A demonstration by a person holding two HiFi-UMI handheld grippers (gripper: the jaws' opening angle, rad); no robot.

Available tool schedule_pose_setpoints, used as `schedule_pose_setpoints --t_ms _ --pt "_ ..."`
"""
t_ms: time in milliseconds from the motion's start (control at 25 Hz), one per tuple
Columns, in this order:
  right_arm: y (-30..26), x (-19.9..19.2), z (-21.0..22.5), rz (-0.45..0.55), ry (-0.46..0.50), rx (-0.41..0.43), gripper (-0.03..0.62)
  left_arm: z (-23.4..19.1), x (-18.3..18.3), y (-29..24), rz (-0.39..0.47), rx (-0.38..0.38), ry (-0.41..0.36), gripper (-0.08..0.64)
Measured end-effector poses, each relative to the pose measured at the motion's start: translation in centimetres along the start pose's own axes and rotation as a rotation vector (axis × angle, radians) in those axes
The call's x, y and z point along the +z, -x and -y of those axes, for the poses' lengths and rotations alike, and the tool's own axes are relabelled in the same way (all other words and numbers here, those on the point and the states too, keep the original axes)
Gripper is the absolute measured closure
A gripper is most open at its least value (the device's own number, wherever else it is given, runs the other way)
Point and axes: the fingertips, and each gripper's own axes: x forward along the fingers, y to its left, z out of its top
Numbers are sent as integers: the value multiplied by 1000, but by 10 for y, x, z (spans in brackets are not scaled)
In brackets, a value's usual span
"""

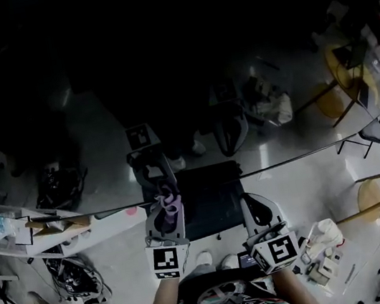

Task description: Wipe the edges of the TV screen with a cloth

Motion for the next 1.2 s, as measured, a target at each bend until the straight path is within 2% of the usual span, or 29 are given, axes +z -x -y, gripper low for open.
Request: schedule_pose_setpoints --t_ms 280,440,640,840,1040,1200 --pt "-10 -1 -12 -4 10 -30 563 -2 -1 2 15 -37 17 457" --pt "-15 -1 -14 11 12 -10 563 -2 0 1 22 -38 15 457" --pt "-13 2 -2 24 10 58 563 -4 -4 1 1 32 50 457" --pt "0 0 34 -6 12 135 563 -9 -3 0 1 140 97 457" --pt "14 -1 79 3 17 165 563 -6 -3 -2 -7 213 95 457" --pt "17 -3 94 6 25 188 563 -12 -8 0 -21 259 104 457"
